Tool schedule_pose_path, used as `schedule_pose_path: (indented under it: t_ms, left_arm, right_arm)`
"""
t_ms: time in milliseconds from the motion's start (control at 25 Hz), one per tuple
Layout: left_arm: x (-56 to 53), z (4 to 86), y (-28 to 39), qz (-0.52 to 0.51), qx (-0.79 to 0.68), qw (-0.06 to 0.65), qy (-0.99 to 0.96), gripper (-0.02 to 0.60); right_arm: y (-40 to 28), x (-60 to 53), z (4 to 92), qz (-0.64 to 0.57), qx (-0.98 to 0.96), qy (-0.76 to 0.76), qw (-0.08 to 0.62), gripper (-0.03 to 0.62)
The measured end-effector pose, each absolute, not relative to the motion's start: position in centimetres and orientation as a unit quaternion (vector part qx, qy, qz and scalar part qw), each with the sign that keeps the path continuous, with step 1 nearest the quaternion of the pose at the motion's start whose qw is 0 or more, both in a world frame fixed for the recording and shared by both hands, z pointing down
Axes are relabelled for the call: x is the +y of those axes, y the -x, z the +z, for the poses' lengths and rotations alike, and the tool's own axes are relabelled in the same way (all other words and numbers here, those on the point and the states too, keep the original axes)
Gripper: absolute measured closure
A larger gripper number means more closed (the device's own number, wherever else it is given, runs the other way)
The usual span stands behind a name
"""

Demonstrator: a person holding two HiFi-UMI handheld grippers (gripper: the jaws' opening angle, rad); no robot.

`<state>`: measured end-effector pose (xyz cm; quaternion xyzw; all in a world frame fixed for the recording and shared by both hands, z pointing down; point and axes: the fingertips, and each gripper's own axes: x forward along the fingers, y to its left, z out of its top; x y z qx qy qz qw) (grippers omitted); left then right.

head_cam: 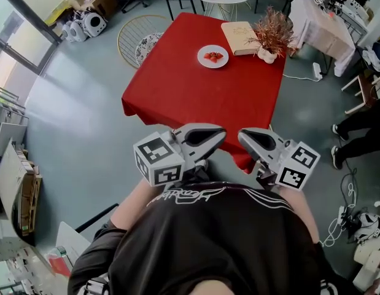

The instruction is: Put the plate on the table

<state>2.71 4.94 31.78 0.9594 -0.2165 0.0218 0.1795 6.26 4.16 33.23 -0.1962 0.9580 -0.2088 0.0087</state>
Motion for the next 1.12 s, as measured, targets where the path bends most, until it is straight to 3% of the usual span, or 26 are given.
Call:
schedule_pose_path:
  t_ms: [1120]
  left_arm:
    - [9.4,30.9,-5.9,0.029,-0.195,0.163,-0.967,0.575]
  right_arm:
    - [-8.4,8.4,32.2,-0.185,0.962,0.203,0.013,0.588]
